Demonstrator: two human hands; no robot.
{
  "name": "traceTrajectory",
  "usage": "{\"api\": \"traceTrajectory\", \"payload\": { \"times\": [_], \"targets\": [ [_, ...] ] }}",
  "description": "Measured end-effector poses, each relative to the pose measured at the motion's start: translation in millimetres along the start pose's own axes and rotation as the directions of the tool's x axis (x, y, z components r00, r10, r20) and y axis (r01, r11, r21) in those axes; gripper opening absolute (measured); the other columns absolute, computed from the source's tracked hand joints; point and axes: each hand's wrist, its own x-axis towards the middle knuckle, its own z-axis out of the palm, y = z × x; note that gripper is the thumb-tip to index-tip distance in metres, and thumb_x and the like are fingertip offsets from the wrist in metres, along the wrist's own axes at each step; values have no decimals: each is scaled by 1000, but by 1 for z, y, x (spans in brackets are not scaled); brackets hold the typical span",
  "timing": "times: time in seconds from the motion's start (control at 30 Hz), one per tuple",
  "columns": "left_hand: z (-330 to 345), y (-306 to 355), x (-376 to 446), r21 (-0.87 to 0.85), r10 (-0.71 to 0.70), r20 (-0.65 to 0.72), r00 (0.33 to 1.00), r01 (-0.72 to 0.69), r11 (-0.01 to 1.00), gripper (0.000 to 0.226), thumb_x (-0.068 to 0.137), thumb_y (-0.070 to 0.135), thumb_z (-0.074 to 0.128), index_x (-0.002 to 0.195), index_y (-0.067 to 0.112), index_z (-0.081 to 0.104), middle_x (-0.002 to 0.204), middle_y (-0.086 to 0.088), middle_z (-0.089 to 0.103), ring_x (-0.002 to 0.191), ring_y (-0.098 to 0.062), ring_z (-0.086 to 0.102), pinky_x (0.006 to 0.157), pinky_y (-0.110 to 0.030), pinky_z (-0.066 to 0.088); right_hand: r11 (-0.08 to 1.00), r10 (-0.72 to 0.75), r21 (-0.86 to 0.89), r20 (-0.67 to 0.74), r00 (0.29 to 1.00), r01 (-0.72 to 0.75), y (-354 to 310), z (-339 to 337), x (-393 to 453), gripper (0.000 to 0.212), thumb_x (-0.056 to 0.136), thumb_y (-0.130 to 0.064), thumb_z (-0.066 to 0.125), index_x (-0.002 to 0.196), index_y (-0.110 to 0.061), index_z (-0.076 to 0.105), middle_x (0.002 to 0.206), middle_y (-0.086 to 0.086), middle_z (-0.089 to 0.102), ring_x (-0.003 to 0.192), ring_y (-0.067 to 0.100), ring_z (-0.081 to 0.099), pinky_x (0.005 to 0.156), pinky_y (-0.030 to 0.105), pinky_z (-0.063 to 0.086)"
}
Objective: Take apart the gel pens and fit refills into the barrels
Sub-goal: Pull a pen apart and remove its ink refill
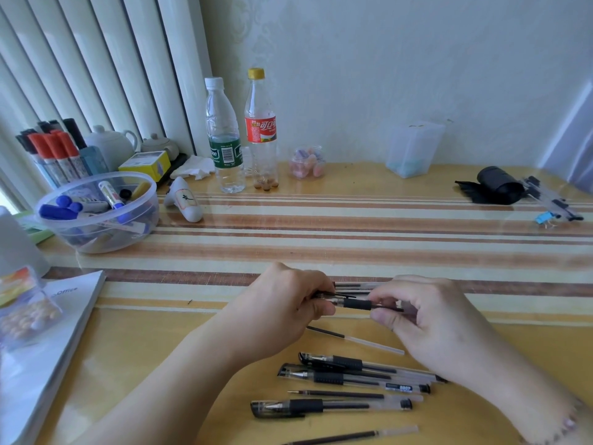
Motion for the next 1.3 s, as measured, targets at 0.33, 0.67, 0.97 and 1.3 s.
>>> {"api": "traceTrajectory", "payload": {
  "times": [0.33, 0.67, 0.97, 1.3],
  "targets": [
    [-3, -26, 6, 179, -122, -187, 975, 156, 971, 21, 96, 14, 53, 113, 19, 65, 108, 7, 67, 92, -13, 62, 75, -34, 54, 996, -35, -76, 185, 982, 49, -12, 8, -3, 22, 84, -54, 58, 96, -40, 69, 94, -29, 56, 102, -7, 45, 88, 18, 42],
    [7, -34, 11, 146, -148, -101, 984, 162, 976, 17, 91, 30, 63, 104, 25, 72, 103, 15, 59, 102, -11, 48, 89, -30, 43, 982, 92, -160, -40, 995, -97, 29, 2, 19, 31, 89, -43, 58, 119, -37, 62, 113, -25, 51, 110, -4, 36, 89, 19, 31],
    [3, -26, 11, 23, -216, -253, 943, 229, 973, 7, 89, 21, 67, 96, 22, 69, 79, 16, 63, 75, 0, 57, 61, -1, 38, 981, 14, -191, -122, 992, -37, 23, 7, 22, 31, 85, -46, 61, 113, -31, 62, 113, -22, 51, 114, 5, 42, 89, 21, 33],
    [-1, -31, 12, 6, -256, -316, 914, 272, 962, 6, 90, 19, 66, 96, 20, 67, 80, 7, 67, 75, -10, 61, 63, -14, 45, 980, -142, -78, 360, 922, 181, -4, -5, -1, 22, 79, -59, 58, 86, -39, 59, 94, -21, 58, 94, 0, 51, 74, 19, 44]
  ]
}}
